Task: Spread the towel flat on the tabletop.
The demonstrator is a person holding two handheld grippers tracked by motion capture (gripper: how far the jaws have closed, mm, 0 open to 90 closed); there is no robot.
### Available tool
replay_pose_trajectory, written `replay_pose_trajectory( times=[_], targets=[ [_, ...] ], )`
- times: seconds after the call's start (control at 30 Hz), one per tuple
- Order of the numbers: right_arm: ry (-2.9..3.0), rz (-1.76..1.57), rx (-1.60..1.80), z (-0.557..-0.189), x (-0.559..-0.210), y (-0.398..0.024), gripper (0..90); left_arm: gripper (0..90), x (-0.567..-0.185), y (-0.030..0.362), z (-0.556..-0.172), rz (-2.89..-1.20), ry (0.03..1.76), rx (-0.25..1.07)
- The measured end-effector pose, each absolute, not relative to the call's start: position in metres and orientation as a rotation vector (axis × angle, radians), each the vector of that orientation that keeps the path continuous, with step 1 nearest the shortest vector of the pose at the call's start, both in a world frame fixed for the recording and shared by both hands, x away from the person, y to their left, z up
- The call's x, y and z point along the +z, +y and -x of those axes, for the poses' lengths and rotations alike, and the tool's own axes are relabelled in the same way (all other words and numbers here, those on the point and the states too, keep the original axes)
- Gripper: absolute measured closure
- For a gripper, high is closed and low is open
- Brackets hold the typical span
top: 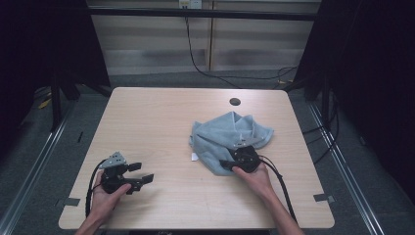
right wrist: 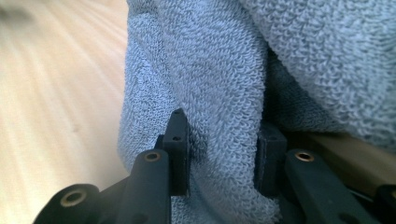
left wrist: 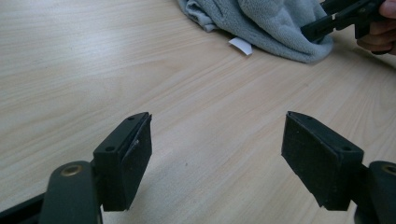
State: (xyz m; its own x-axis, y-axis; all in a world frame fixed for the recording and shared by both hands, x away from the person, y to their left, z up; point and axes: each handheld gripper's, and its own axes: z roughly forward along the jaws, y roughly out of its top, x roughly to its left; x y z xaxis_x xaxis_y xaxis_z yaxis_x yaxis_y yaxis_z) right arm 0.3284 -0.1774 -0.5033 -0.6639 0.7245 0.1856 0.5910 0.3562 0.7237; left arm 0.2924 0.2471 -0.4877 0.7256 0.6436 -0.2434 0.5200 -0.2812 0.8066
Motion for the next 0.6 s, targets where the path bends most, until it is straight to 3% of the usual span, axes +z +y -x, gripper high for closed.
replay_pose_trajectory(
  times=[0.43,0.6],
  targets=[
    [2.549,-1.086,1.304,-0.310,-0.505,-0.131,64.0,25.1,-0.487,0.244,-0.292,-1.927,0.884,0.147],
    [2.634,-0.983,1.338,-0.302,-0.499,-0.104,55.2,30.4,-0.486,0.241,-0.288,-1.924,0.878,0.129]
  ],
)
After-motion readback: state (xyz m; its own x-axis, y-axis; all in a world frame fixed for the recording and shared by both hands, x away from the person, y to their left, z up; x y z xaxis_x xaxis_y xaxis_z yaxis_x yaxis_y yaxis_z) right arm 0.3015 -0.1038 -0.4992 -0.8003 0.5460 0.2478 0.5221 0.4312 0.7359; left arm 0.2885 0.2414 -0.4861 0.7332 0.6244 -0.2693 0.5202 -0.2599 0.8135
